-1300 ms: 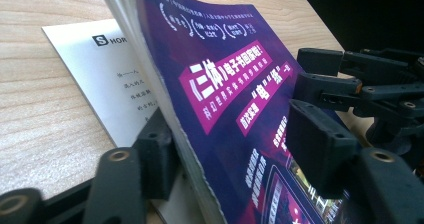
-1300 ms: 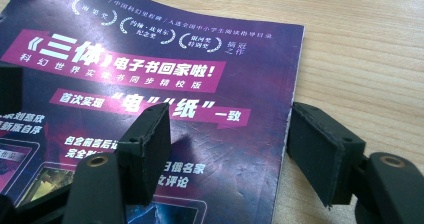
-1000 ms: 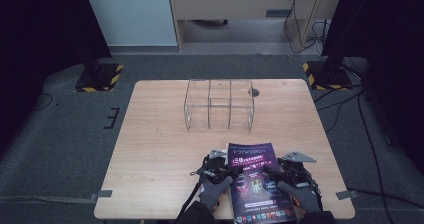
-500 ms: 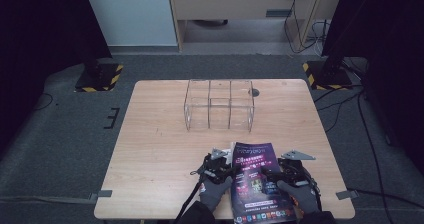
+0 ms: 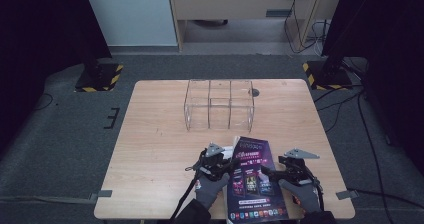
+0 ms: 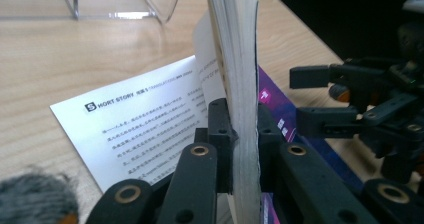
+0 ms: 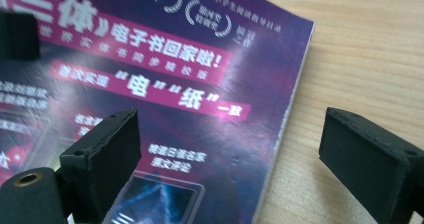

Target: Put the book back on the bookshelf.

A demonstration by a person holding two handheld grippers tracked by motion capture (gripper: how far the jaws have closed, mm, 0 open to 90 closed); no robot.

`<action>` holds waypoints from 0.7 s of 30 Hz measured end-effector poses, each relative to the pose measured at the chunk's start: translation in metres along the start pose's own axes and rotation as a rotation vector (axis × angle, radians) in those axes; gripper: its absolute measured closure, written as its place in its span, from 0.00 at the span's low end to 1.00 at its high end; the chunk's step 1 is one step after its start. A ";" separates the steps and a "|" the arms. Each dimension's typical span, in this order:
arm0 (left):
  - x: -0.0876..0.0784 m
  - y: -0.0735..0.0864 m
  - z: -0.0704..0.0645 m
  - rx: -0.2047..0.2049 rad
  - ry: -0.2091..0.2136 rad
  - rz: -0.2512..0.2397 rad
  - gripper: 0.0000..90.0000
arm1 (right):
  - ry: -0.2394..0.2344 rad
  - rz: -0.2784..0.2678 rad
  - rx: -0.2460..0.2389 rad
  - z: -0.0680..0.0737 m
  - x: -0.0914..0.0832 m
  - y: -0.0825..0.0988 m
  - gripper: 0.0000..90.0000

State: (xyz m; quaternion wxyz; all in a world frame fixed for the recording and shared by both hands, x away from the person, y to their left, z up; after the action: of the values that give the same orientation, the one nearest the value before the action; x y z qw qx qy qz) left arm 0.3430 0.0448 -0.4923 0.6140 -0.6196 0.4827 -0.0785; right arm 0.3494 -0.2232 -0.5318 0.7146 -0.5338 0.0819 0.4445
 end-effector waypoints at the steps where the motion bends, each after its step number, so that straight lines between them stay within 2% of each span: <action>1: -0.003 -0.002 0.000 0.002 0.002 -0.008 0.92 | -0.009 -0.004 0.001 0.001 0.000 0.000 0.12; 7: -0.019 -0.010 0.000 0.030 0.015 -0.056 0.92 | -0.059 -0.024 -0.012 0.002 0.000 -0.003 0.16; 11: -0.028 -0.013 -0.001 0.047 0.019 -0.079 0.92 | -0.117 -0.058 -0.005 0.004 -0.002 -0.007 0.18; 21: -0.047 -0.026 -0.006 0.082 0.039 -0.137 0.92 | -0.174 -0.059 -0.026 0.012 -0.001 -0.015 0.19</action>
State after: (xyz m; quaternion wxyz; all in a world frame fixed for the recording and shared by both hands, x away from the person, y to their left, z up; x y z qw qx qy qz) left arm 0.3269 0.0675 -0.4456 0.6225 -0.6239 0.4474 -0.1518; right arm 0.3551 -0.2140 -0.5156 0.7247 -0.5048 -0.0020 0.4690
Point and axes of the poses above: each handheld gripper's, and its own axes: x roughly forward along the jaws, y roughly out of its underside, z roughly to its left, the point moved 1 cm from there along x, roughly forward along the jaws, and after that the axes turned 12 degrees about x, right-handed, at the moved point
